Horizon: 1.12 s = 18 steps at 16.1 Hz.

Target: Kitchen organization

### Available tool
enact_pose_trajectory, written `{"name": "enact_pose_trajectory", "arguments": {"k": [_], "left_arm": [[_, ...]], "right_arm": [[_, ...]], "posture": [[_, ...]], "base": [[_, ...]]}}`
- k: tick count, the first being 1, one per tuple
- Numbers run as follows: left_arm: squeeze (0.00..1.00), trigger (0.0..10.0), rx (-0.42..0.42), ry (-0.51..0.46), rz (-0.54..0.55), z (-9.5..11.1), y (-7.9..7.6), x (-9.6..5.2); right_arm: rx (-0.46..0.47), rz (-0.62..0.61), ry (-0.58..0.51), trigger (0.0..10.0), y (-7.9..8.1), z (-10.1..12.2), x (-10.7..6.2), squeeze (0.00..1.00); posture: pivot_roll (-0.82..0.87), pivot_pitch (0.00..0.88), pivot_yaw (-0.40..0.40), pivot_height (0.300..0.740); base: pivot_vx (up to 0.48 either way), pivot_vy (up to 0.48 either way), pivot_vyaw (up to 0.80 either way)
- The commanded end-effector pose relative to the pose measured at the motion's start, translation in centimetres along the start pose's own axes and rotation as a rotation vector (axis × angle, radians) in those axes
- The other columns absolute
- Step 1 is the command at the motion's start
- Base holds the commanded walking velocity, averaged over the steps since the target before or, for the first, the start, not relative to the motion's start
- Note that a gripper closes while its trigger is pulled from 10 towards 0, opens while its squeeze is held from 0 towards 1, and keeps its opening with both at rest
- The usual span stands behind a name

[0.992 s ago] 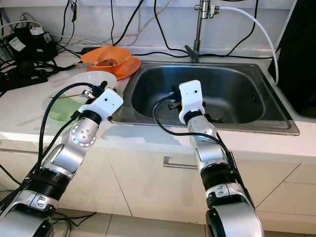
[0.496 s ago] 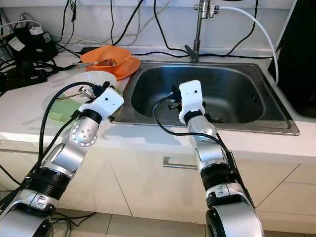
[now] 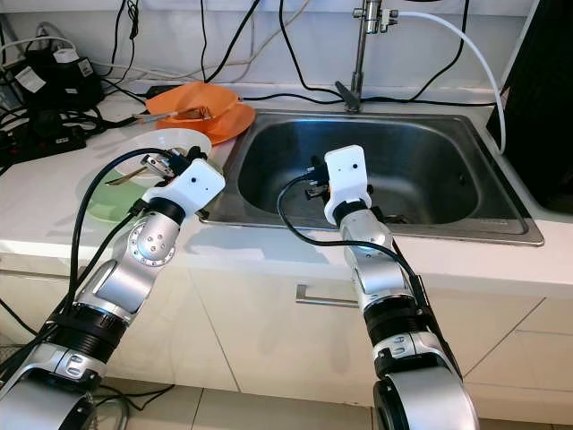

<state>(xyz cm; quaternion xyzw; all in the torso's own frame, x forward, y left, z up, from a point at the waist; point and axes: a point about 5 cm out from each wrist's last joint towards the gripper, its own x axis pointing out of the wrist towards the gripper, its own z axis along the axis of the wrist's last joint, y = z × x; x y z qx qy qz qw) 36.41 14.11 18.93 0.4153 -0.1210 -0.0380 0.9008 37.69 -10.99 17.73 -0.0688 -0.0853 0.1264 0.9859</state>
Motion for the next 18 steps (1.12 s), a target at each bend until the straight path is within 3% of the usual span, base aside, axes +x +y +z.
{"name": "enact_pose_trajectory", "arguments": {"k": [1, 3, 5, 7, 9, 14, 18], "left_arm": [[0.0, 10.0, 0.006, -0.021, 0.032, 0.5, 0.6, 0.3], [0.0, 10.0, -0.035, -0.017, 0.026, 0.6, 0.5, 0.3], [0.0, 10.0, -0.165, 0.0, 0.023, 0.7, 0.5, 0.4], [0.0, 10.0, -0.367, 0.004, 0.03, 1.2, 1.3, 0.6], [0.0, 10.0, -0.463, -0.011, 0.047, 1.7, 2.3, 0.8], [0.0, 10.0, -0.541, -0.088, 0.119, 3.4, 5.6, 1.0], [0.0, 10.0, -0.6, -0.135, 0.121, 4.5, 6.4, 0.9]], "right_arm": [[0.003, 0.0, 0.001, 10.0, 0.0, 0.1, 0.0, 0.0], [0.001, 0.0, 0.002, 10.0, -0.1, 0.1, 0.0, 0.0], [-0.004, 0.003, 0.006, 10.0, -0.1, 0.0, 0.0, 0.0], [-0.006, 0.004, 0.006, 10.0, -0.2, 0.1, 0.0, 0.0], [-0.005, 0.007, 0.005, 10.0, -0.1, 0.1, 0.1, 0.0], [0.003, 0.011, 0.006, 10.0, 0.2, 0.0, 0.0, 0.0], [0.003, 0.011, 0.005, 10.0, 0.2, 0.1, 0.1, 0.0]], "posture": [[0.01, 0.0, 0.043, 0.74], [0.01, 0.0, 0.041, 0.74], [0.01, 0.0, 0.039, 0.74], [0.01, 0.0, 0.037, 0.74], [0.02, 0.0, 0.037, 0.74], [0.02, 0.0, 0.038, 0.74], [0.02, 0.0, 0.037, 0.74]], "base": [[0.0, 0.0, 0.0], [0.0, 0.0, 0.0], [0.0, 0.0, 0.0], [0.0, 0.0, 0.0], [0.0, 0.0, 0.0], [0.0, 0.0, 0.0], [0.0, 0.0, 0.0]]}}
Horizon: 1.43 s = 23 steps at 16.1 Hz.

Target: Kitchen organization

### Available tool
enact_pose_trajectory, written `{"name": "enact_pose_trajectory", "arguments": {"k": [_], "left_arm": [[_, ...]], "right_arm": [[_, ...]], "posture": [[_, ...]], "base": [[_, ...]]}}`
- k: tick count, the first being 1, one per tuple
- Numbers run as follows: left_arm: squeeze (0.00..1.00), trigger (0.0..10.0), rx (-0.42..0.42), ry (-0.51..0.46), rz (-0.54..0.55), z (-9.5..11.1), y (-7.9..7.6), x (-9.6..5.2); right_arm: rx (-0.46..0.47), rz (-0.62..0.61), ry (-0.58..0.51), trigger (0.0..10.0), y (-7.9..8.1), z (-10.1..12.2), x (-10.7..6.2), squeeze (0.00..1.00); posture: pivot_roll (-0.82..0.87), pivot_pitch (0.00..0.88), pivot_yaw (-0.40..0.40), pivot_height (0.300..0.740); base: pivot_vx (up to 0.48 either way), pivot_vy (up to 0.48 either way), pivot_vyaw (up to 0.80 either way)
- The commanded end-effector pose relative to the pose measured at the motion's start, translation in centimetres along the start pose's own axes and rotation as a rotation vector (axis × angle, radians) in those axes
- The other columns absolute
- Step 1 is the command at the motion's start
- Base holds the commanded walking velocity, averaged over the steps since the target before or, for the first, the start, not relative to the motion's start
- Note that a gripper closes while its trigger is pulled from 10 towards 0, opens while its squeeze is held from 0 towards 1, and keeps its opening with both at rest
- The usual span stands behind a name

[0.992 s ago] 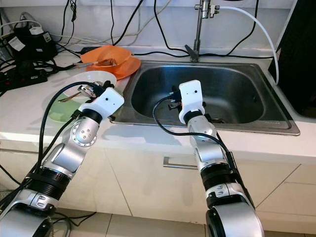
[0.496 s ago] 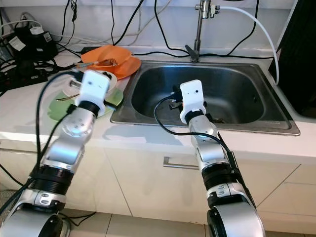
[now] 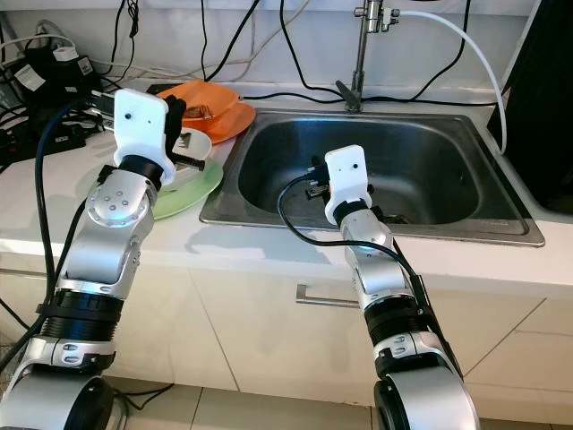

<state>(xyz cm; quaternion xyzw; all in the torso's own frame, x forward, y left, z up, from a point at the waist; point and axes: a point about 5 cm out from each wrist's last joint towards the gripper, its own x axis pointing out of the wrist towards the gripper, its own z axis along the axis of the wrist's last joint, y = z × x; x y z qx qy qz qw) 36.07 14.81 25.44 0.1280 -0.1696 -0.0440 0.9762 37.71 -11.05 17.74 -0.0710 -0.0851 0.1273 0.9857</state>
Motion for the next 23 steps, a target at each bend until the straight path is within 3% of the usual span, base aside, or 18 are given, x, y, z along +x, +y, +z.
{"name": "enact_pose_trajectory", "arguments": {"k": [1, 3, 4, 7, 9, 12, 13, 14, 15, 17, 18, 20, 21, 23], "left_arm": [[0.0, 10.0, -0.022, -0.039, 0.004, 1.3, 0.3, 0.3], [0.0, 10.0, -0.024, -0.056, -0.002, 1.6, 0.2, 0.2], [0.0, 10.0, 0.036, -0.136, -0.027, 2.8, -0.3, 0.1], [0.0, 10.0, 0.064, -0.277, -0.086, 4.7, -1.6, -0.3], [0.0, 10.0, -0.052, -0.33, -0.126, 5.5, -2.5, -0.6], [0.0, 10.0, -0.185, -0.305, -0.16, 4.8, -3.2, -0.6], [0.0, 10.0, -0.266, -0.289, -0.21, 4.3, -4.2, -0.8], [0.0, 10.0, -0.292, -0.281, -0.24, 4.1, -4.9, -0.9], [0.0, 10.0, -0.356, -0.264, -0.268, 3.7, -5.6, -1.1], [0.0, 10.0, -0.41, -0.241, -0.289, 3.2, -6.1, -1.2], [0.0, 10.0, -0.403, -0.232, -0.299, 3.0, -6.2, -1.2], [0.0, 10.0, -0.411, -0.234, -0.319, 2.8, -6.2, -1.4], [0.0, 10.0, -0.413, -0.233, -0.32, 2.8, -6.0, -1.3], [0.0, 10.0, -0.416, -0.227, -0.318, 2.6, -5.7, -1.2]], "right_arm": [[0.007, 0.009, 0.004, 10.0, 0.2, 0.1, 0.1, 0.0], [0.007, 0.01, 0.004, 10.0, 0.3, 0.1, 0.1, 0.0], [0.008, 0.009, 0.001, 10.0, 0.3, 0.1, 0.1, 0.0], [0.011, 0.001, -0.007, 10.0, 0.2, 0.2, 0.1, 0.0], [0.007, -0.007, -0.012, 10.0, 0.0, 0.2, 0.0, 0.0], [0.0, -0.008, -0.014, 10.0, 0.0, 0.2, 0.0, 0.0], [-0.016, -0.003, -0.018, 10.0, -0.1, 0.2, 0.0, 0.0], [-0.034, 0.004, -0.023, 10.0, -0.3, 0.3, -0.1, 0.03], [-0.058, 0.009, -0.03, 10.0, -0.6, 0.5, -0.1, 1.0], [-0.146, 0.039, -0.051, 10.0, -0.8, 0.8, -0.2, 1.0], [-0.213, 0.058, -0.065, 10.0, -0.8, 1.0, -0.2, 0.0], [-0.163, 0.06, -0.081, 10.0, -1.2, 1.4, -0.2, 0.0], [-0.177, 0.069, -0.093, 10.0, -1.3, 1.7, -0.2, 1.0], [-0.212, 0.081, -0.107, 10.0, -1.1, 1.9, -0.1, 1.0]], "posture": [[0.02, 0.0, 0.037, 0.74], [0.02, 0.0, 0.039, 0.74], [0.02, 0.0, 0.038, 0.74], [0.02, 0.0, 0.04, 0.74], [0.01, 0.0, 0.043, 0.74], [0.01, 0.0, 0.05, 0.74], [0.01, 0.0, 0.051, 0.74], [0.01, 0.0, 0.051, 0.74], [0.0, 0.0, 0.053, 0.74], [0.0, 0.0, 0.054, 0.74], [0.0, 0.0, 0.053, 0.74], [-0.01, 0.0, 0.056, 0.74], [-0.01, 0.0, 0.059, 0.74], [0.0, 0.0, 0.058, 0.74]], "base": [[0.0, 0.0, 0.0], [0.0, 0.0, 0.0], [0.0, 0.0, 0.0], [0.0, 0.0, 0.0], [0.0, 0.0, 0.0], [0.0, 0.0, 0.0], [0.0, 0.0, 0.0], [0.0, 0.0, 0.0], [0.0, 0.0, 0.0], [0.0, 0.0, 0.0], [0.0, 0.0, 0.0], [0.0, 0.0, 0.0], [0.0, 0.0, 0.0], [0.0, 0.0, 0.0]]}}
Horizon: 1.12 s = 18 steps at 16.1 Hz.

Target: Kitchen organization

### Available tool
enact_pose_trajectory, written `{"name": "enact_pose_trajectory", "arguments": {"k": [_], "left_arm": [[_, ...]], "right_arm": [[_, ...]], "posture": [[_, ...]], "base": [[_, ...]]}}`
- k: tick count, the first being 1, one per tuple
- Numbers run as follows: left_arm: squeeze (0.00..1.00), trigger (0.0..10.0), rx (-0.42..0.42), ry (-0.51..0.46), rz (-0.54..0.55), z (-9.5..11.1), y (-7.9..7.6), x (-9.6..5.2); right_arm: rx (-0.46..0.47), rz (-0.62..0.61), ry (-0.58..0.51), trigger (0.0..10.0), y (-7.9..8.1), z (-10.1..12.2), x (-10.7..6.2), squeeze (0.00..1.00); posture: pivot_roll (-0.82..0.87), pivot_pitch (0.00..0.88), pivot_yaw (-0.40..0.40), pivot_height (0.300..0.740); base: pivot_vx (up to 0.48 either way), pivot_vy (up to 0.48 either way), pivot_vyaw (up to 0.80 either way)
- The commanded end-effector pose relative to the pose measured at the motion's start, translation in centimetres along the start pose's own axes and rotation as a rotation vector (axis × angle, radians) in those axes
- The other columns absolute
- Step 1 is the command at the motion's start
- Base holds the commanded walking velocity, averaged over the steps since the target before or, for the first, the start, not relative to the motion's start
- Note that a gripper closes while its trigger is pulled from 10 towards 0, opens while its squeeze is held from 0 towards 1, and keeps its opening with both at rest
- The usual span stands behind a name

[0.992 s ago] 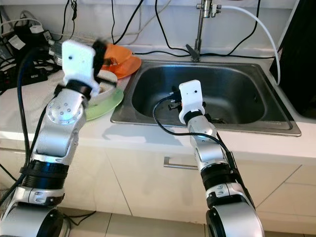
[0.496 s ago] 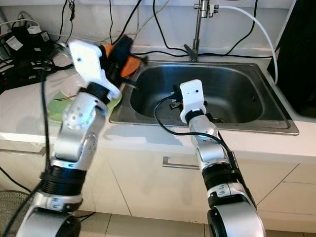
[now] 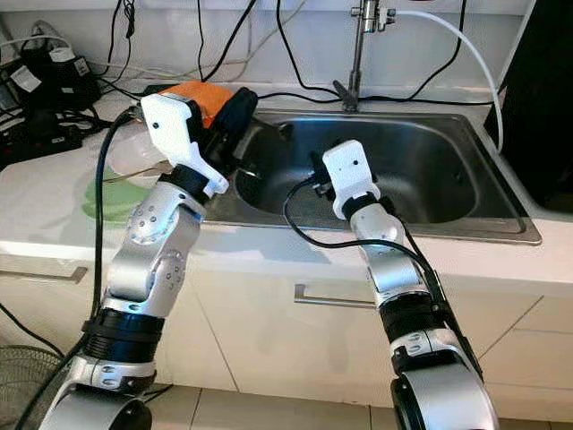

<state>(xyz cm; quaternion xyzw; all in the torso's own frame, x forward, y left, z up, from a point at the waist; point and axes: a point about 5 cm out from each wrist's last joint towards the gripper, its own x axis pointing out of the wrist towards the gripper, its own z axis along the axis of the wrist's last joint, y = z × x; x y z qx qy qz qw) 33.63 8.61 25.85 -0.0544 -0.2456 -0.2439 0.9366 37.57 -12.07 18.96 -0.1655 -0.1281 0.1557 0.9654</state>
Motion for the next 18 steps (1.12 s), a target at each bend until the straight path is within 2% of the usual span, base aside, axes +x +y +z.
{"name": "enact_pose_trajectory", "arguments": {"k": [1, 2, 10, 15, 18], "left_arm": [[0.0, 10.0, -0.007, 0.003, 0.002, 0.1, 0.4, 0.0], [0.0, 10.0, -0.01, 0.001, 0.004, 0.1, 0.5, 0.0], [0.0, 10.0, -0.027, -0.013, -0.011, 0.4, 0.2, -0.2], [0.0, 10.0, -0.06, 0.011, -0.058, 0.0, -0.4, -0.3], [0.0, 10.0, -0.077, 0.051, -0.113, -0.5, -1.0, -0.6]], "right_arm": [[0.0, 0.002, -0.043, 10.0, -0.1, 1.0, 0.2, 0.0], [0.006, 0.005, -0.05, 10.0, -0.1, 1.2, 0.3, 0.0], [-0.003, 0.202, -0.143, 10.0, 3.5, 3.2, 0.4, 0.0], [-0.003, 0.209, -0.145, 10.0, 4.2, 3.4, 0.5, 0.0], [-0.005, 0.168, -0.132, 10.0, 3.8, 3.2, 0.5, 0.0]], "posture": [[-0.01, 0.0, 0.06, 0.74], [-0.01, 0.0, 0.06, 0.74], [0.0, 0.0, 0.062, 0.74], [0.01, 0.0, 0.061, 0.74], [0.01, 0.0, 0.065, 0.74]], "base": [[0.0, 0.0, 0.0], [0.0, 0.0, 0.0], [0.0, 0.0, 0.0], [0.0, 0.0, 0.0], [0.0, 0.0, 0.0]]}}
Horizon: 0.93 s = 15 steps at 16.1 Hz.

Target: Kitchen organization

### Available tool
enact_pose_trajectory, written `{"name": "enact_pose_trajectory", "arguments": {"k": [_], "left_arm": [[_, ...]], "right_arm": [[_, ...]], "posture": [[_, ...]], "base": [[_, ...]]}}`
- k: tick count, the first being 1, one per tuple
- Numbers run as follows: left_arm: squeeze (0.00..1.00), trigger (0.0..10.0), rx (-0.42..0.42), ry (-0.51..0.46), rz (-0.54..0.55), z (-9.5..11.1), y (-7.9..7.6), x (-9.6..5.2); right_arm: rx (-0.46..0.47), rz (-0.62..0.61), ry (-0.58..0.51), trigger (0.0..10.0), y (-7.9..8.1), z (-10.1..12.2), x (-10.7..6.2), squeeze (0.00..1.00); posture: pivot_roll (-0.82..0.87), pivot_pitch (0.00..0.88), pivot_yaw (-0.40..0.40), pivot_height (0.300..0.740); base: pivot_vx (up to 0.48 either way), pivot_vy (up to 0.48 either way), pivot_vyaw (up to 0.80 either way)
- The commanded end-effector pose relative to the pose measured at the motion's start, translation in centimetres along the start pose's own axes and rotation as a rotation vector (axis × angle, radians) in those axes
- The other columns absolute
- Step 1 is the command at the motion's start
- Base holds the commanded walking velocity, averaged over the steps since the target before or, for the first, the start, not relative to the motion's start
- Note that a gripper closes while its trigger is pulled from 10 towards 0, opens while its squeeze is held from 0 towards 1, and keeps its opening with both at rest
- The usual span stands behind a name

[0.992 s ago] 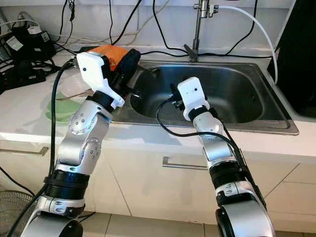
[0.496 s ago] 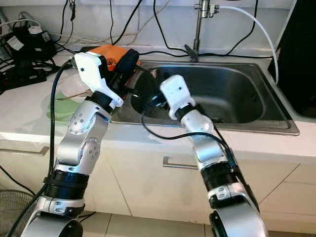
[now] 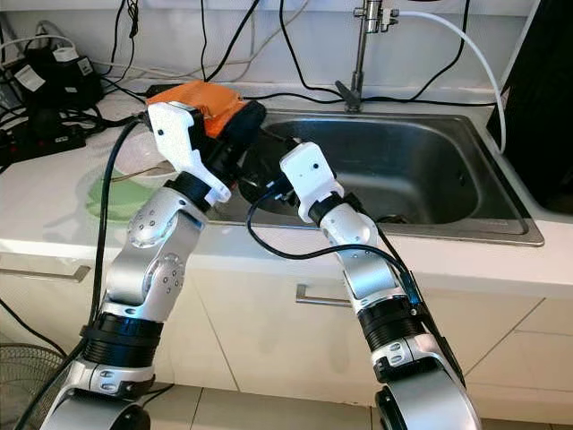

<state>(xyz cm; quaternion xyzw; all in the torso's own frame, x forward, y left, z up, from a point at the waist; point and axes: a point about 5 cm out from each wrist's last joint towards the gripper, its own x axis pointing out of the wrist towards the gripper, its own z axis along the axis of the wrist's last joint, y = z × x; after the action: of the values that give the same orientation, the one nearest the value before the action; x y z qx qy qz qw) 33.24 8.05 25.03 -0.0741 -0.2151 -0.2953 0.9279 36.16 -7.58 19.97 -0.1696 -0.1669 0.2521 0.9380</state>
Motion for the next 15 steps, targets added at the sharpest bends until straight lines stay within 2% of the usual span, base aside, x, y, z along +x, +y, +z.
{"name": "enact_pose_trajectory", "arguments": {"k": [1, 7, 12, 13, 15], "left_arm": [[0.0, 10.0, -0.005, 0.01, -0.039, -0.02, -0.47, -0.13], [0.0, 10.0, -0.004, 0.056, -0.071, -0.63, -0.82, -0.36], [0.0, 10.0, -0.001, 0.057, -0.074, -0.54, -0.79, -0.35], [0.0, 10.0, 0.0, 0.061, -0.074, -0.63, -0.82, -0.36], [0.0, 10.0, 0.005, 0.066, -0.077, -0.71, -0.85, -0.37]], "right_arm": [[-0.003, -0.024, -0.017, 10.0, -0.44, 0.55, 0.11, 0.0], [-0.002, -0.059, -0.017, 10.0, -0.83, 0.61, 0.16, 0.0], [0.005, -0.07, -0.024, 10.0, -0.84, 0.72, 0.2, 0.0], [0.006, -0.073, -0.027, 0.0, -0.91, 0.77, 0.19, 0.0], [0.008, -0.078, -0.029, 0.0, -0.99, 0.78, 0.17, 0.0]], "posture": [[0.0, 0.0, 0.067, 0.74], [0.01, 0.0, 0.067, 0.74], [0.01, 0.0, 0.07, 0.74], [0.01, 0.0, 0.071, 0.74], [0.01, 0.0, 0.071, 0.74]], "base": [[0.0, 0.0, 0.0], [0.0, 0.0, 0.0], [0.0, 0.0, 0.0], [0.0, 0.0, 0.0], [0.0, 0.0, 0.0]]}}
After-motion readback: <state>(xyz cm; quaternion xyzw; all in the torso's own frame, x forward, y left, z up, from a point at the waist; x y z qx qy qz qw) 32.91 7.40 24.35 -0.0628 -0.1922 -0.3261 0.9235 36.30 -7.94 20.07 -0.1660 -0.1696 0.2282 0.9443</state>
